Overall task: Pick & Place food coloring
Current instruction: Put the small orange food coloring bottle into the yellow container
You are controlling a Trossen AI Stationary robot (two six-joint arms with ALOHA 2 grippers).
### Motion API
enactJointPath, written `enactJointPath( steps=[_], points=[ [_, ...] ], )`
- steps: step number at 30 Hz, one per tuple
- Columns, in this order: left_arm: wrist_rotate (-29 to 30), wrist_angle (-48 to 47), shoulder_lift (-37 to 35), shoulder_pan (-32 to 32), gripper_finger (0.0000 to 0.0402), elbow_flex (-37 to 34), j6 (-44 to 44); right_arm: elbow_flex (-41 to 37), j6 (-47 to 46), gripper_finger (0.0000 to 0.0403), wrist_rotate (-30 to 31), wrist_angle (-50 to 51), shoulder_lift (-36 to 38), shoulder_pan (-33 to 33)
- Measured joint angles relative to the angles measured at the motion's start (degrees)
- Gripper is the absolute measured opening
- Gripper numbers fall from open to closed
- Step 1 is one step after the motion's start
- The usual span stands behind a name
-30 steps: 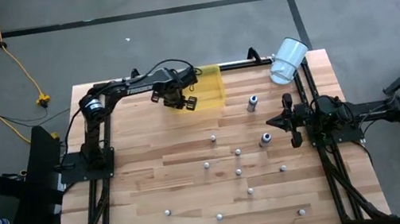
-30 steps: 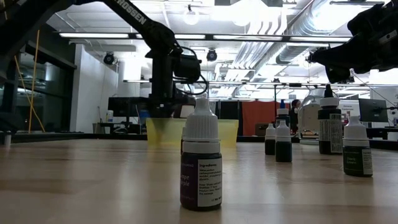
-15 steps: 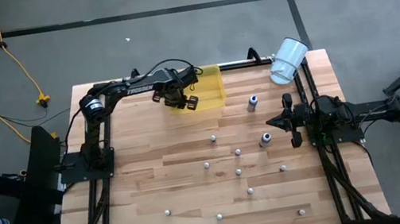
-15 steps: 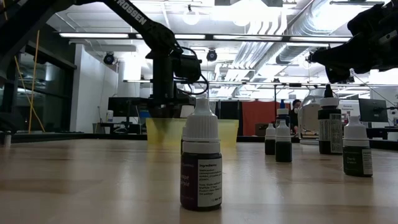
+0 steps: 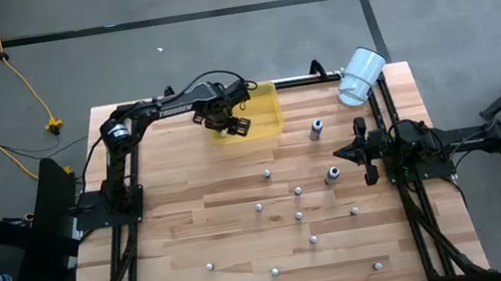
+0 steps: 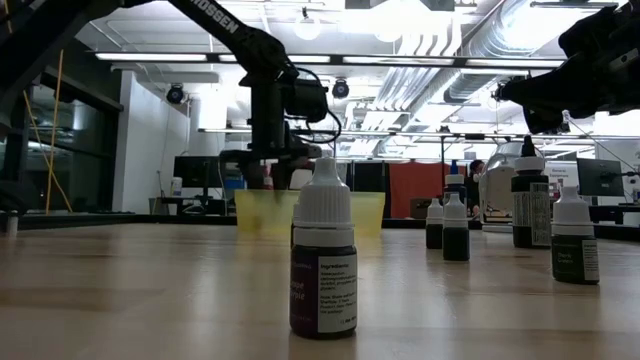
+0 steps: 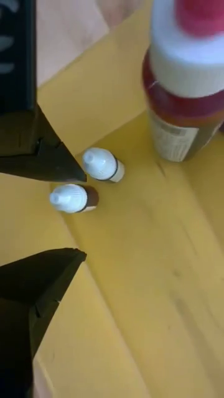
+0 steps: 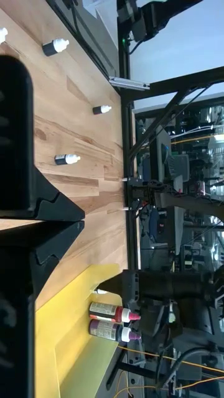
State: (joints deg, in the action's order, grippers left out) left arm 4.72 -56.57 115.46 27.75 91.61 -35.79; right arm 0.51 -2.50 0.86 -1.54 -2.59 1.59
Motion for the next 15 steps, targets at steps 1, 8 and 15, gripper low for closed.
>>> enactJointPath(
  steps=[1, 8, 15],
  points=[
    [0.4, -0.8, 0.0, 0.0, 0.0174, 0.6, 0.0, 0.0, 0.0, 0.0, 0.0, 0.0, 0.0, 0.0],
    [1.6, -5.7, 0.0, -0.4, 0.0174, 6.5, 2.5, 0.0, 0.0, 0.0, 0.0, 0.0, 0.0, 0.0],
    [1.6, -8.3, -1.4, -3.2, 0.0175, 11.1, 7.8, 0.0, 0.0, 0.0, 0.0, 0.0, 0.0, 0.0]
  ],
)
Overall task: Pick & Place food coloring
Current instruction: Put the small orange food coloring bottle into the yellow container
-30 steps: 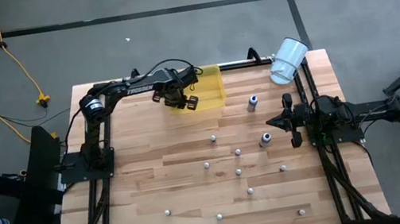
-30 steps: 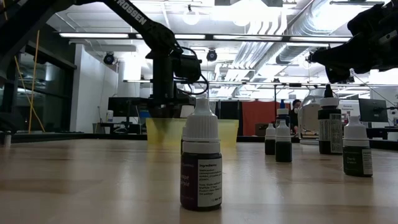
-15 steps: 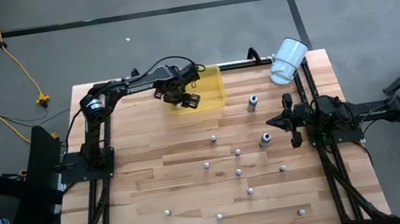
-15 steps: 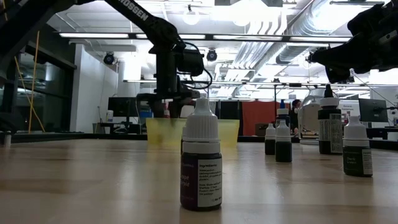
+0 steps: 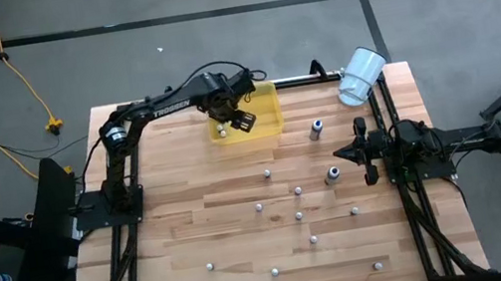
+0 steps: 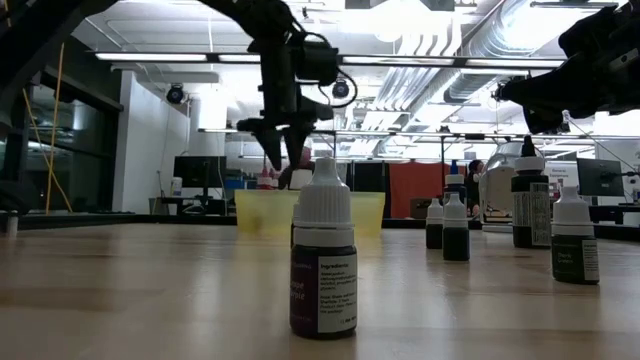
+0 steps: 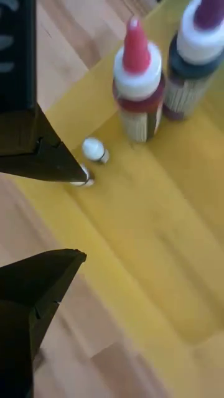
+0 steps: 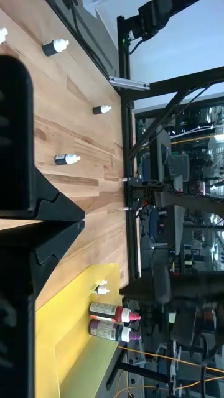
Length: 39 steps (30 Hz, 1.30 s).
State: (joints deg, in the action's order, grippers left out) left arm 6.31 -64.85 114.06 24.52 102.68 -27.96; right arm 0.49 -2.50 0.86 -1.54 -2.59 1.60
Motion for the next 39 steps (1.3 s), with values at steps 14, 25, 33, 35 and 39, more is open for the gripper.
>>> enactJointPath(
  steps=[14, 25, 33, 35, 39],
  points=[
    [0.2, -7.5, -5.1, -9.2, 0.0175, 0.2, 4.2, 0.0, 0.0, 0.0, 0.0, 0.0, 0.0, 0.0],
    [1.1, -10.9, -10.6, -19.8, 0.0175, -2.5, 2.9, 0.0, 0.0, 0.0, 0.0, 0.0, -0.1, 0.0],
    [2.2, -10.6, -14.6, -26.9, 0.0175, -8.8, -1.1, 0.0, 0.0, 0.0, 0.0, 0.0, -0.4, 0.0],
    [2.3, -10.3, -15.9, -28.2, 0.0175, -10.9, -2.1, 0.0, 0.0, 0.0, 0.0, 0.0, -0.5, 0.0],
    [1.9, -8.2, -18.1, -30.8, 0.0175, -14.5, -4.0, 0.0, 0.0, 0.0, 0.0, 0.0, -0.4, 0.0]
  ],
)
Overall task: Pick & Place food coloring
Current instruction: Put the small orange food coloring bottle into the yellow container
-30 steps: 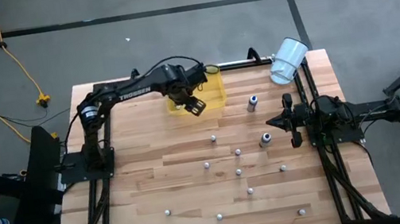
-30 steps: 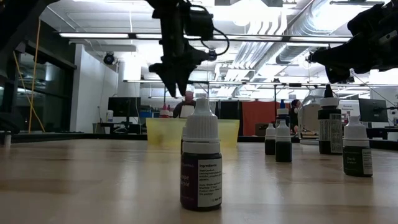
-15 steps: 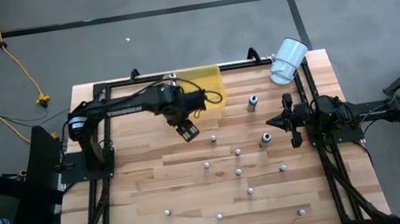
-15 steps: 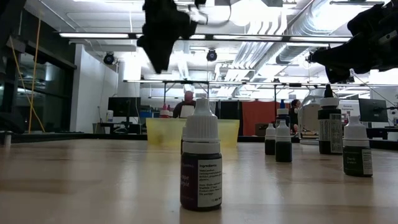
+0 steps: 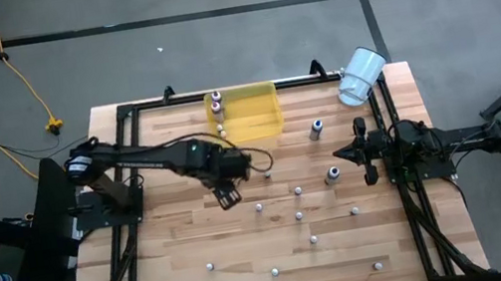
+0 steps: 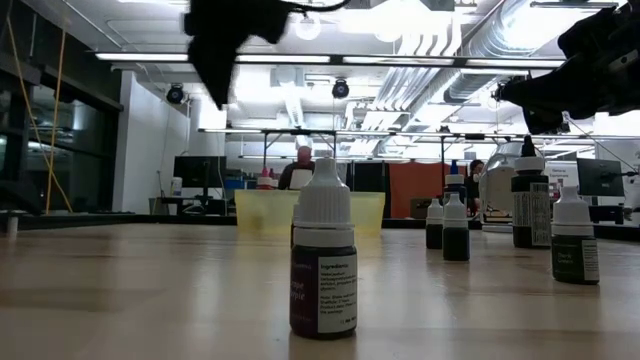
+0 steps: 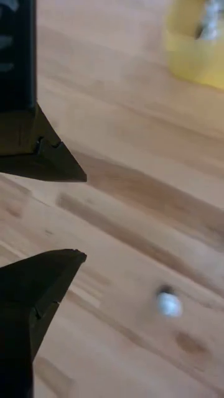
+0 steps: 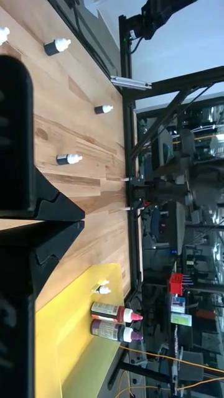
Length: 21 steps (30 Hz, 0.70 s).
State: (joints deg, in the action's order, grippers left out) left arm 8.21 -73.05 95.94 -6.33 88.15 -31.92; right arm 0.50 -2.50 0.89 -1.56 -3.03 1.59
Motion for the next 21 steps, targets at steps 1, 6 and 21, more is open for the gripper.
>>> enactJointPath(
  steps=[1, 6, 21],
  points=[
    [-0.2, -0.8, -0.5, -0.7, 0.0175, -0.9, -0.6, 0.0, 0.0, 0.0, 0.0, 0.0, 0.0, 0.0],
    [-0.4, 0.9, -3.2, -3.8, 0.0175, -4.9, -3.7, 0.0, 0.0, 0.0, 0.0, 0.0, -0.3, 0.0],
    [-0.4, -1.0, -9.0, -16.0, 0.0175, -10.3, -30.3, 0.0, 0.0, 0.0, 0.0, 0.0, -1.6, 0.0]
  ],
)
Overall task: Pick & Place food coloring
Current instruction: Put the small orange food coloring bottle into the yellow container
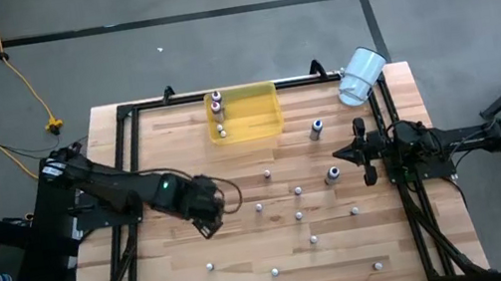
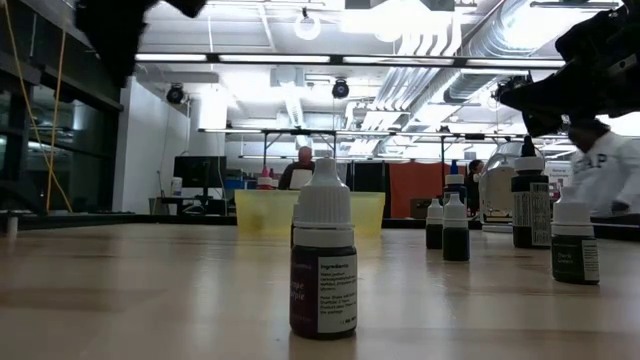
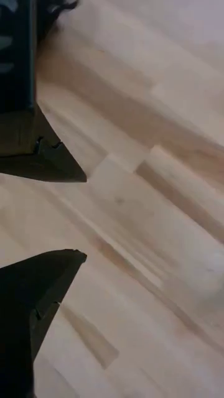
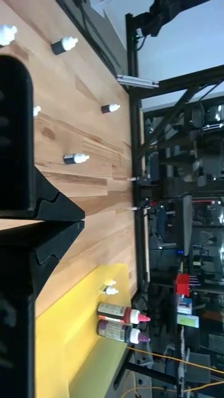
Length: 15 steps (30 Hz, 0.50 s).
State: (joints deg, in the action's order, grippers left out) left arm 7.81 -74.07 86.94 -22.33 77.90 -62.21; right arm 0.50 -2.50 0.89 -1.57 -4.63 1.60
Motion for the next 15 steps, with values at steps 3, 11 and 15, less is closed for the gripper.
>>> enactJointPath(
  steps=[3, 11, 15],
  points=[
    [-0.6, -0.9, 0.1, -3.3, 0.0175, -0.2, -7.0, 0.0, 0.0, 0.0, 0.0, 0.0, 0.1, 0.0],
    [-1.4, 3.3, 0.3, -12.7, 0.0175, -0.1, -26.8, 0.0, 0.0, 0.0, 0.0, 0.0, 0.1, 0.0],
    [-0.9, 5.8, 2.2, -15.9, 0.0175, -0.1, -34.3, 0.0, 0.0, 0.0, 0.0, 0.0, 0.1, 0.0]
  ],
)
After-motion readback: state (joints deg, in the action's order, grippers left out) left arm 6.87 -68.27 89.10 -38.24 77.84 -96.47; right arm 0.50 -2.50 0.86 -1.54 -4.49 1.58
